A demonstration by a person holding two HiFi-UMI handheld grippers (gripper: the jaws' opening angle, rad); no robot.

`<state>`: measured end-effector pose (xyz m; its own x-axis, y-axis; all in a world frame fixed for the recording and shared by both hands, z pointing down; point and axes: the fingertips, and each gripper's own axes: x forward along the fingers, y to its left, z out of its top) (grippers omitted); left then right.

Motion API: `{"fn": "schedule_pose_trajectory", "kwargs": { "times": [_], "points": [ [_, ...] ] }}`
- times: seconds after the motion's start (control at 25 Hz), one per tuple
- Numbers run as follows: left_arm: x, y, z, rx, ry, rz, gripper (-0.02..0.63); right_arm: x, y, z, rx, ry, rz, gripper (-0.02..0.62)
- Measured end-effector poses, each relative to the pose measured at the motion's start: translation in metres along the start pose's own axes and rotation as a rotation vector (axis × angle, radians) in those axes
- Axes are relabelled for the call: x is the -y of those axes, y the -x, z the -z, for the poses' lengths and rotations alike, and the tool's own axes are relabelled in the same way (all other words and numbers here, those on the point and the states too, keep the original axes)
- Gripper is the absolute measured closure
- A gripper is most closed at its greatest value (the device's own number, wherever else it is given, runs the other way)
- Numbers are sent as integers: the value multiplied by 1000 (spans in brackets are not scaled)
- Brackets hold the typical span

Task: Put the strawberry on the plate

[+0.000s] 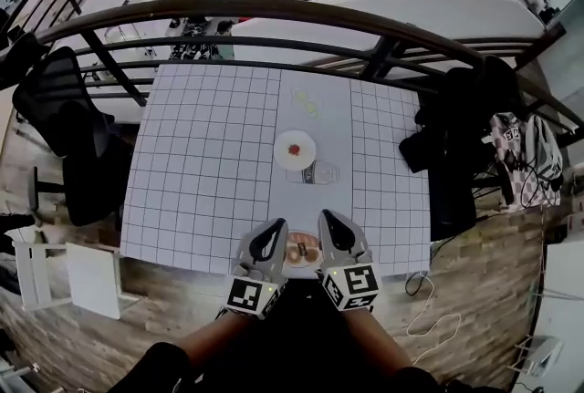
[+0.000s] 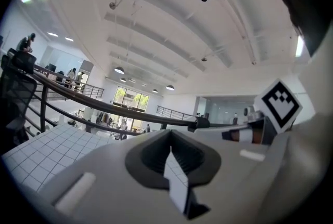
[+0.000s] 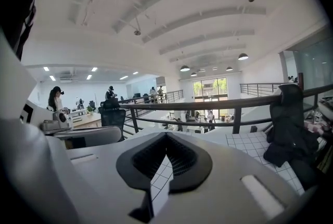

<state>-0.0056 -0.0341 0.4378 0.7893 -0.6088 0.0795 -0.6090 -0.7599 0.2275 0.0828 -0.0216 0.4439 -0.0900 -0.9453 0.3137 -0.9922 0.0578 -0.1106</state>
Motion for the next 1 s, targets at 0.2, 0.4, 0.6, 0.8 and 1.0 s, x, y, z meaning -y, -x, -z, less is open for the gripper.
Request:
{"fn": "schedule_pose_trajectory", "kwargs": {
  "times": [0.2,0.4,0.6,0.8,1.0],
  "points": [
    [27,10,-4,10,-21,-26,597,-7,26,0,8,55,-46,597],
    [72,20,-7,-3,-37,-50,597,-11,66,11,-1,41,-112,597],
    [121,26,-7,29,-105,-83,597,2,107,15,44,48,-127,597],
    [159,44,-10,30,-116,-84,597,1,148,4,101,41,-116,597],
    [174,36,2,47,-159,-130,597,21,157,16,138,66,-79,597]
  ]
}}
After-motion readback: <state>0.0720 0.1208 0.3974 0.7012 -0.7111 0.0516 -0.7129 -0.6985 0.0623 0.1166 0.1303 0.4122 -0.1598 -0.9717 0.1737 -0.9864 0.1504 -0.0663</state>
